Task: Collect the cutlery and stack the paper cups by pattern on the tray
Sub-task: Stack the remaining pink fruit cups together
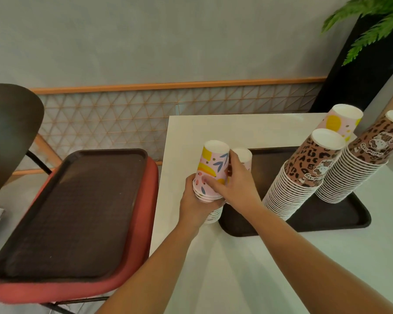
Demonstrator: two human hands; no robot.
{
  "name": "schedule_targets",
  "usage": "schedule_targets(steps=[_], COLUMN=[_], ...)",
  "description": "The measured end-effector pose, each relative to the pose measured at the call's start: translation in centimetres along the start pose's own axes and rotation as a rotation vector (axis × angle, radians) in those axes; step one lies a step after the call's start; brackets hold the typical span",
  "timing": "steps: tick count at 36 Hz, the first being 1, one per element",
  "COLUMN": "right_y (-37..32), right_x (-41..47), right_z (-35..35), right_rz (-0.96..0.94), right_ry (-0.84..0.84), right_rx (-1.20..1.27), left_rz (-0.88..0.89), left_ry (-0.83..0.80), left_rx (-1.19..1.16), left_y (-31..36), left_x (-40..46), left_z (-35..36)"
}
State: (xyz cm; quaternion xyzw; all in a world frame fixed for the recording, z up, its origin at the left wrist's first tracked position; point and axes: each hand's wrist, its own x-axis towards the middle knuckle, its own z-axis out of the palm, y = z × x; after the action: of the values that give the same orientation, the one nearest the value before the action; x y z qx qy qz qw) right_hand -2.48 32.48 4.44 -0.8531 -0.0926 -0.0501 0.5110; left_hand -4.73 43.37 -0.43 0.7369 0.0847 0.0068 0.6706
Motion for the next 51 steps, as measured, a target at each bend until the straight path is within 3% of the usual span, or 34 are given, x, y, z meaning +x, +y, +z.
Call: schedule_targets(steps=[11, 20, 33, 39, 43, 47, 51], right_y=[-1.1, -1.8, 3.0, 1.0, 0.3, 0.4, 0.6], right_x=[1.3, 4.3, 2.8, 0.4, -0.7, -1.2, -1.2], right_z=[-1.4, -5.0, -2.7, -2.1, -1.4, -0.3, 0.2], right_rz=[-0.018, -0.089, 0.03, -0.202, -0.231, -0.084, -0.009], right_ry=[0.174, 0.469, 0.314, 0.446, 0.25, 0.029, -0.027], right_rx=[0.097, 0.181, 0.062, -0.011, 0.011, 0.028, 0.004], left_rz=[-0.103, -0.125, -0.116, -0.097, -0.085, -0.07, -0.034], left_ry=[0.009, 0.019, 0.039, 0.046, 0.062, 0.047, -0.012], left_rx=[0.062, 0.03, -0.014, -0.029, -0.056, -0.06, -0.008], left_y=[-0.7, -1.2, -1.0, -0.7, -0.6, -0.2, 0.1], left_x=[0.1, 0.2, 0.3, 0.1, 0.0, -0.2, -0.5], left_z=[0.1, 0.0, 0.0, -0.2, -0.2, -0.2, -0.2])
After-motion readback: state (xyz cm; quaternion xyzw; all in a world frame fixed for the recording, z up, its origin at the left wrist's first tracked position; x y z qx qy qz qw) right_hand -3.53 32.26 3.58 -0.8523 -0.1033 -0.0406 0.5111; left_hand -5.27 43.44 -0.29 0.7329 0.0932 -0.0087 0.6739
